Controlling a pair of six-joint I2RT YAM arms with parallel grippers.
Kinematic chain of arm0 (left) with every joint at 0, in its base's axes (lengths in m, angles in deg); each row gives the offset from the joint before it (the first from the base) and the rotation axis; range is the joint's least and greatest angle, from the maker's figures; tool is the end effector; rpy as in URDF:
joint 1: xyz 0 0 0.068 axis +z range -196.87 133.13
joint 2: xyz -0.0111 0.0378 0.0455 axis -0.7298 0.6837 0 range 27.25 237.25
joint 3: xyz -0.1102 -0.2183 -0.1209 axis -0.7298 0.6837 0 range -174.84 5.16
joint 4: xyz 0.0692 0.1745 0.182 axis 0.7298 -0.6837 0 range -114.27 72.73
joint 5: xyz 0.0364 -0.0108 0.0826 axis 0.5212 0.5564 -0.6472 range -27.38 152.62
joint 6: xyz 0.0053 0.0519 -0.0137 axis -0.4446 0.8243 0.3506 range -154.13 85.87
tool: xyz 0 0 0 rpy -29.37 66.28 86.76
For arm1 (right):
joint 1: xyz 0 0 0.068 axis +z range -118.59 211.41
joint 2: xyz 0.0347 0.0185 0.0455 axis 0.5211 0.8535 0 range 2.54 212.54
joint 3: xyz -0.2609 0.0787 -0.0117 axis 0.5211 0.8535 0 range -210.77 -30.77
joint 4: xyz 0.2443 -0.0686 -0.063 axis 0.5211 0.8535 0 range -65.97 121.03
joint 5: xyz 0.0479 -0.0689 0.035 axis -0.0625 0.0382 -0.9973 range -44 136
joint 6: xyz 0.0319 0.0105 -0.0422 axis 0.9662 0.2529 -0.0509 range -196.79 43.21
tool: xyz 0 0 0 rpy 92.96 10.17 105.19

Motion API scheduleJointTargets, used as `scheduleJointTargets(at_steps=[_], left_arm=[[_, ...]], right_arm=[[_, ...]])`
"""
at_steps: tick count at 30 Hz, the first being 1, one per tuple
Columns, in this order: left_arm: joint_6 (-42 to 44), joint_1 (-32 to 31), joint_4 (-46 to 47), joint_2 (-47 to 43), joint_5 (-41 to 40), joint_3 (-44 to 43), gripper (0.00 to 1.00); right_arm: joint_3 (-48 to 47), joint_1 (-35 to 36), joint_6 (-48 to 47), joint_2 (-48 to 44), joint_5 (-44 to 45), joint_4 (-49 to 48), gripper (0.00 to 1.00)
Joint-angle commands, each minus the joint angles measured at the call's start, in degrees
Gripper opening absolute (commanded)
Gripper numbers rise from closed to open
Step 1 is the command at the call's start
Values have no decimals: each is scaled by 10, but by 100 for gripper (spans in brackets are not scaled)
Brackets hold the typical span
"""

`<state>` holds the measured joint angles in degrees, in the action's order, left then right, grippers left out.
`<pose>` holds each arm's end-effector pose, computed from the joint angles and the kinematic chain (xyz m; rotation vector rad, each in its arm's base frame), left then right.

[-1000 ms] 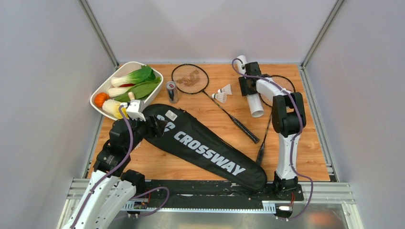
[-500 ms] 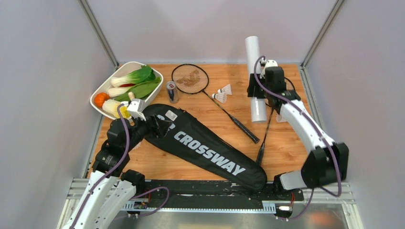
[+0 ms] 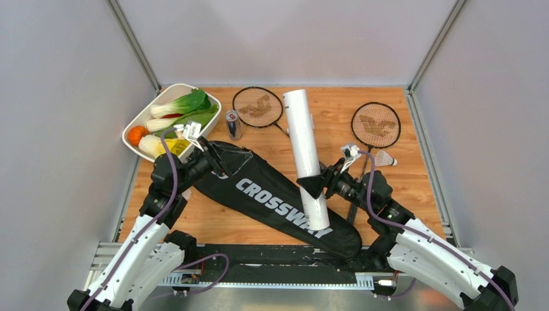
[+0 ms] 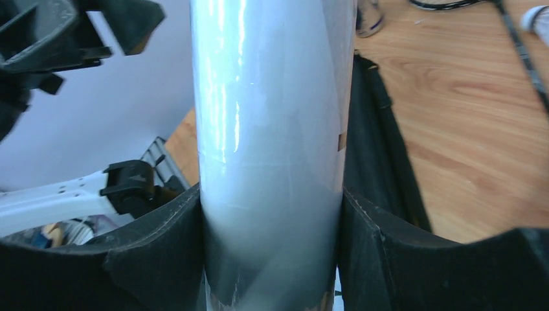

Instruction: Pack up the badminton gear

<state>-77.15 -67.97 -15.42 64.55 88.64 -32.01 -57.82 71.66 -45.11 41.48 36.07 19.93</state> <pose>0.1446 -0.0726 0.3361 0.0713 1.6787 -1.2140 0.1296 0.1177 0.2729 -0.2738 1.8065 1.0618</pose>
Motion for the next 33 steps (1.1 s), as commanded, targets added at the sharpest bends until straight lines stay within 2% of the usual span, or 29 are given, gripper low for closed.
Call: scheduleJointTargets(at_steps=[1,8,14,21,26,33], left_arm=[[-47,-25,170,9,29,40,80],[-23,-136,238,56,-40,47,81],[-15,-185,269,113,-57,35,82],[-19,-208,307,151,-58,39,82],[-60,-210,343,176,-56,50,81],[-91,-210,370,173,-40,62,68]], right_arm=[[34,60,70,-26,29,-165,49],[20,149,60,12,87,-191,50],[6,191,57,57,125,-225,52],[-4,225,44,96,142,-262,53],[-1,240,42,128,148,-291,55],[7,247,35,145,146,-291,67]])
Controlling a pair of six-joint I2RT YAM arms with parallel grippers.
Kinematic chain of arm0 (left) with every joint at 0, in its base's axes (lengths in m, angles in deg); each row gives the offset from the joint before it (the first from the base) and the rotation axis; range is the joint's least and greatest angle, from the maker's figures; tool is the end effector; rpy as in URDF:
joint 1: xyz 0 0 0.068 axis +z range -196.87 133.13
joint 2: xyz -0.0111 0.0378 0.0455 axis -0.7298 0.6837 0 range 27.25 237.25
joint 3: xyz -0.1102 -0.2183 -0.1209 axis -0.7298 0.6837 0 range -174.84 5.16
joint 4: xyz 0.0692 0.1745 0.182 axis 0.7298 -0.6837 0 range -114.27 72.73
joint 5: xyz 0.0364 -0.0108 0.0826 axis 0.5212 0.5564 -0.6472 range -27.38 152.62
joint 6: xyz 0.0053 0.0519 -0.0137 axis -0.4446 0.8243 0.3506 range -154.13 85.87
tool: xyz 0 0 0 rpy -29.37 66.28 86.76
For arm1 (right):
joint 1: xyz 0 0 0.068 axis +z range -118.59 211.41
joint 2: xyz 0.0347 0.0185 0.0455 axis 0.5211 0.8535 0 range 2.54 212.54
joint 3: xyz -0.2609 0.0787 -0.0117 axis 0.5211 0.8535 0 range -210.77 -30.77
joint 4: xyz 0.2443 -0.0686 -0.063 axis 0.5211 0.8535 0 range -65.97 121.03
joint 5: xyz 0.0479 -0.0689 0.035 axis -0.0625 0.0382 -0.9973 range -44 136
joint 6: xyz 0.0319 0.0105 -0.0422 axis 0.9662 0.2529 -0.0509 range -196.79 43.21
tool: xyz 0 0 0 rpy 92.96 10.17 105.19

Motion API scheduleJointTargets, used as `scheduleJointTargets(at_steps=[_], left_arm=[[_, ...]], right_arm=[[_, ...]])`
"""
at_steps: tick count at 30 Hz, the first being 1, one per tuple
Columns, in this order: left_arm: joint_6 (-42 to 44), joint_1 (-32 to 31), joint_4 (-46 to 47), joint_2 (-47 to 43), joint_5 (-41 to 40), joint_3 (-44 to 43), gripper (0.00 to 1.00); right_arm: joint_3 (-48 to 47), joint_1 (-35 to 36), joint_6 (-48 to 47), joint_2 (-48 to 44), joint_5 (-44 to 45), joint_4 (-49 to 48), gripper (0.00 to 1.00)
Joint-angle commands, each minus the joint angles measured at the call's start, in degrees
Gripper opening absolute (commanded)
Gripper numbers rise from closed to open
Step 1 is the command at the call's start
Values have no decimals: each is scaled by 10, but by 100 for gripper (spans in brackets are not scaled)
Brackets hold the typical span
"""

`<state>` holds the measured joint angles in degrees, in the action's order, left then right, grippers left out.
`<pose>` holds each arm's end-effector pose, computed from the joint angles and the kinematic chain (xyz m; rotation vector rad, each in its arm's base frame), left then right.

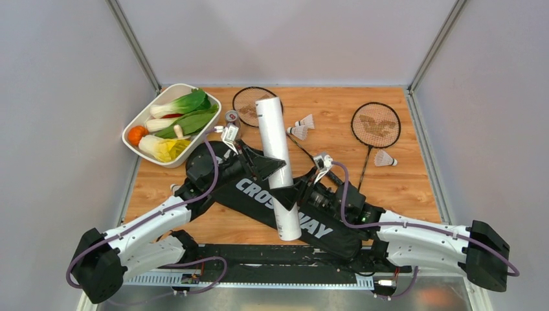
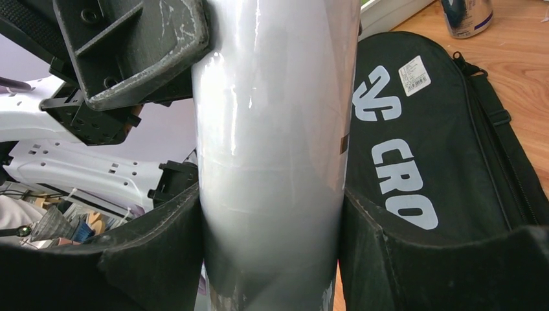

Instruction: Pack up the badminton gear

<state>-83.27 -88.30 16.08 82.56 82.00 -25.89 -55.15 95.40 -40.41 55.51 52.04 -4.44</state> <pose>0.1601 -0.1571 0.3016 0.2096 1.5993 -1.5078 0.0974 0.1909 0.2595 -0.3233 1.6962 1.2635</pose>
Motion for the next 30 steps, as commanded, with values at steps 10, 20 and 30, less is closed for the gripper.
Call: scheduleJointTargets(at_steps=[10,20,30], left_arm=[[143,-7,-172,-64,27,-61,57],[362,-7,-479,-90,39,-160,51],[522,-7,-592,-147,-8,-166,48]], right_arm=[[-40,10,-51,-96,40,142,92],[-196,9,-114,-200,140,392,92],[-478,9,-253,-62,171,523,71]])
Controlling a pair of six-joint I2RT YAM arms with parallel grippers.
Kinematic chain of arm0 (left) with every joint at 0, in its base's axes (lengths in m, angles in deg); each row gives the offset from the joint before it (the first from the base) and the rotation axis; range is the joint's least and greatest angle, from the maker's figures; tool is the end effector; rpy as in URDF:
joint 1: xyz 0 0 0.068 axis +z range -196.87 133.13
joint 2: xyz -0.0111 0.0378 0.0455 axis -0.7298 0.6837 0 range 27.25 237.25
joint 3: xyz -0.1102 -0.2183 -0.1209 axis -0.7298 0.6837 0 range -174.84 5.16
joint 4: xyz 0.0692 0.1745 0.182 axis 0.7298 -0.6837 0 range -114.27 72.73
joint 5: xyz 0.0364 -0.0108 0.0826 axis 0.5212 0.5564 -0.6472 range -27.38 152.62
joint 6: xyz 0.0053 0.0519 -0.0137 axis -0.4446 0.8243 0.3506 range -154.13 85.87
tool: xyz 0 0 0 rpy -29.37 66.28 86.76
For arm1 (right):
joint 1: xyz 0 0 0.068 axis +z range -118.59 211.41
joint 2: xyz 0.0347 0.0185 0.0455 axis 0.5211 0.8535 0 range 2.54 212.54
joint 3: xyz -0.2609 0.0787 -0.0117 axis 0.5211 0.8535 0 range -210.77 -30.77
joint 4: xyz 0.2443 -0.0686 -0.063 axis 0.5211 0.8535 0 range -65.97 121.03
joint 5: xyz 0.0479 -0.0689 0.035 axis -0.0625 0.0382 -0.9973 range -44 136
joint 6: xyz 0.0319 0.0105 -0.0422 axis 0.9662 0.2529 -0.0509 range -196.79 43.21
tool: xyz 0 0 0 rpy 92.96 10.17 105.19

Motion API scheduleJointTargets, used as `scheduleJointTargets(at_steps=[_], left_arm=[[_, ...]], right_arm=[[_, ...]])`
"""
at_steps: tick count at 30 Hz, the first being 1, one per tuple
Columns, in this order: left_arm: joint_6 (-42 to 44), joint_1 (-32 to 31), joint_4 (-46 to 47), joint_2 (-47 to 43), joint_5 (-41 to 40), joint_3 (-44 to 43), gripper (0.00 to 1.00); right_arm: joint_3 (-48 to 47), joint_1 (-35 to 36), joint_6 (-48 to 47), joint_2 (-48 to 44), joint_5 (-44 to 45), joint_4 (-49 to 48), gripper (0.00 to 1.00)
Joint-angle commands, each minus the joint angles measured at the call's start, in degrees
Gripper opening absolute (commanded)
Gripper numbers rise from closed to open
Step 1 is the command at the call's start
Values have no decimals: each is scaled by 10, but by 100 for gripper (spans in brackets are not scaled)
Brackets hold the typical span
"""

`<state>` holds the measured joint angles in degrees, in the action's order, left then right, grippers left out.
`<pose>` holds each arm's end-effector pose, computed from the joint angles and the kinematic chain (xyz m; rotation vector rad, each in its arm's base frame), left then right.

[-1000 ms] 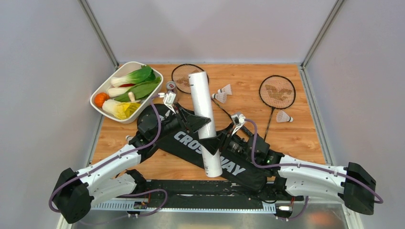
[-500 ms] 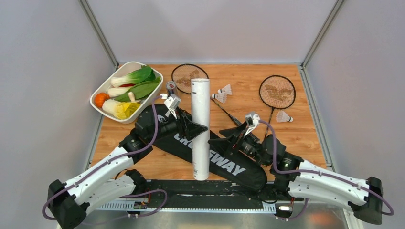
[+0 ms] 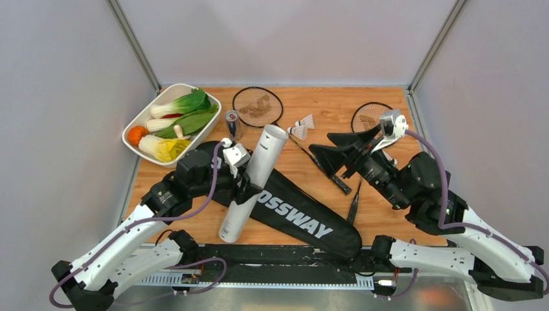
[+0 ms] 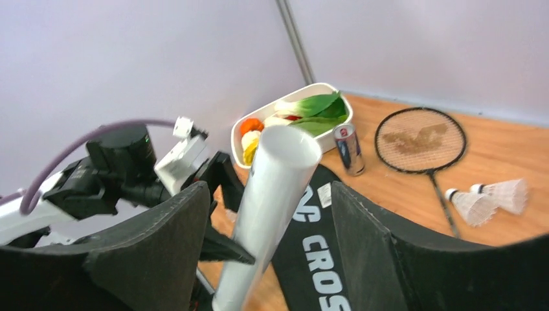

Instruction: Pack up the badminton gear

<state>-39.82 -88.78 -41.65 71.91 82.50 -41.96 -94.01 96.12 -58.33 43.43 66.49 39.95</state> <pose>0.1214 -0.1253 0.3294 0.8557 1.8468 -0.8750 0.0672 0.1130 0.4470 -0.3108 1.5018 0.9133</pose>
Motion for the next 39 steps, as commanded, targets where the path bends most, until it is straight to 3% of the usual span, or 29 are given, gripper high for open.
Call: scheduleJointTargets(at_steps=[1,9,20,39], left_arm=[[92,-1,-12,-52,-16,-1,47],[123,-2,-8,-49,-25,15,44],[175,-4,26,-54,-1,33,40],[201,-4,56,-68,16,55,37]], right_arm=[[-111,2,-87,75,25,87,70],[-199,-9,-76,177,-64,121,61],[-206,-41,-51,231,-162,120,48],[-152,-100,-38,242,-321,95,45]])
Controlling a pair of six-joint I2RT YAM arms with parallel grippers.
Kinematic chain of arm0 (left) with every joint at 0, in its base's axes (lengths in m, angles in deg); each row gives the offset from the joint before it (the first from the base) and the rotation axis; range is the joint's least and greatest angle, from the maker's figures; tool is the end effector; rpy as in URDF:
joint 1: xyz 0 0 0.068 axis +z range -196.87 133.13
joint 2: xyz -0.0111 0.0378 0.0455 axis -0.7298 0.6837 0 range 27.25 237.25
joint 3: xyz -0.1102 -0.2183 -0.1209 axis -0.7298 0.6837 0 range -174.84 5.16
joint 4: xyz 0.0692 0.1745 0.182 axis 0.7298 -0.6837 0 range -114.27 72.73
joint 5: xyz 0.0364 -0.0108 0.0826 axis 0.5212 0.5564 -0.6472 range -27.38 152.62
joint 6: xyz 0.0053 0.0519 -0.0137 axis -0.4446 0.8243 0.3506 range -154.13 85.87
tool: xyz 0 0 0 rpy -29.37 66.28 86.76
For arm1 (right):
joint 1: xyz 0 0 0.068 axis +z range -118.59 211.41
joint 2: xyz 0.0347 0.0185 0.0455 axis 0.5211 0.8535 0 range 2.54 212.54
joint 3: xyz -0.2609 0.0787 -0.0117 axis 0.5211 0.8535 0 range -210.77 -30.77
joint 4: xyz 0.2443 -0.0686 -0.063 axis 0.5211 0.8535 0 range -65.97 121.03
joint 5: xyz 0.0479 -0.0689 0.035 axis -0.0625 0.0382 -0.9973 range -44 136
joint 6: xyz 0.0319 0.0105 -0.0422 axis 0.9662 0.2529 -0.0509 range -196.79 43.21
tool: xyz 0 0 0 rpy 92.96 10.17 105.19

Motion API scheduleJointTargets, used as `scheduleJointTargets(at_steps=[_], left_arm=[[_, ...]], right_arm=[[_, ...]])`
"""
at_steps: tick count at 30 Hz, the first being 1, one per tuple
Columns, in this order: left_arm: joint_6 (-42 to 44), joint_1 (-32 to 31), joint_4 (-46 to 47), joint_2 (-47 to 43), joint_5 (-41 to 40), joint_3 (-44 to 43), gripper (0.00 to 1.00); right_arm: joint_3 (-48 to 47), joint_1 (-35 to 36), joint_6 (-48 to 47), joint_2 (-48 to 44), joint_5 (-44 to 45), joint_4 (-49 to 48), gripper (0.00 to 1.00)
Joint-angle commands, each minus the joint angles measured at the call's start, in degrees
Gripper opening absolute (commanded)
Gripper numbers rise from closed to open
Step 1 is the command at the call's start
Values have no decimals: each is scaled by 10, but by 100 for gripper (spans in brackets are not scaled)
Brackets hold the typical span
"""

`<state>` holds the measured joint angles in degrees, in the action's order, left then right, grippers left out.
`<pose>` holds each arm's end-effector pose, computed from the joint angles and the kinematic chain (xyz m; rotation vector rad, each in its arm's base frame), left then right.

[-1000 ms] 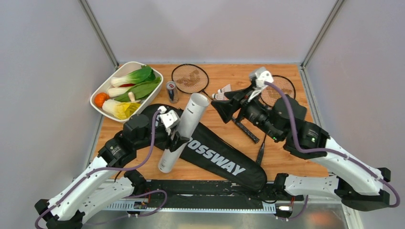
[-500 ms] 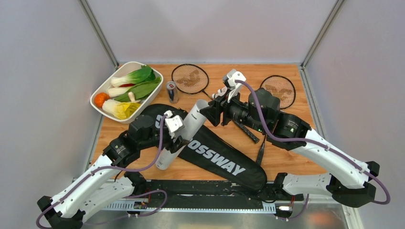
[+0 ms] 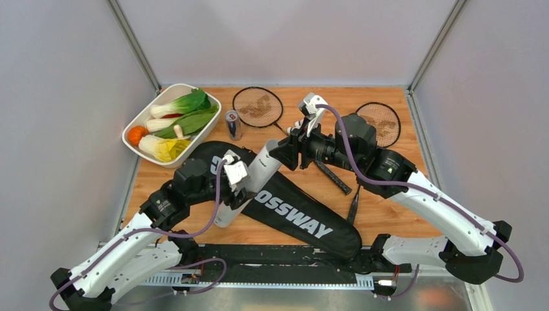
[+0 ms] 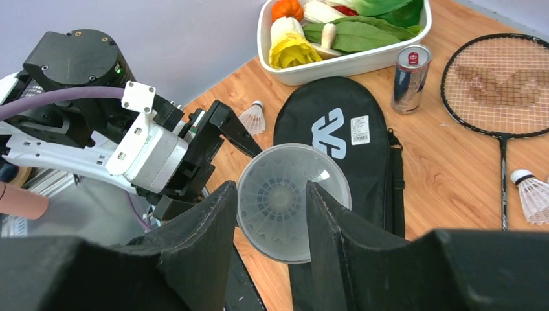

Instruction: Pack up the badminton gear

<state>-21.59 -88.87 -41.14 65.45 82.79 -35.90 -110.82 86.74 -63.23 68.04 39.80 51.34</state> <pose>0.1065 -0.1125 0.3104 1.1112 1.6328 -0.6797 0.1330 0.1990 0.4492 -0.7522 1.7412 0.9409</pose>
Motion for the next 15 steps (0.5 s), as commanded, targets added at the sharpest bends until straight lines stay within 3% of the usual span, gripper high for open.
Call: scheduleJointTargets(at_steps=[1,15], left_arm=[[19,-3,52,-3,12,-5,37],[24,-3,51,0,1,2,36]], right_arm=[[19,-8,12,-3,-60,-21,46],[29,-16,15,-4,-85,-35,40]])
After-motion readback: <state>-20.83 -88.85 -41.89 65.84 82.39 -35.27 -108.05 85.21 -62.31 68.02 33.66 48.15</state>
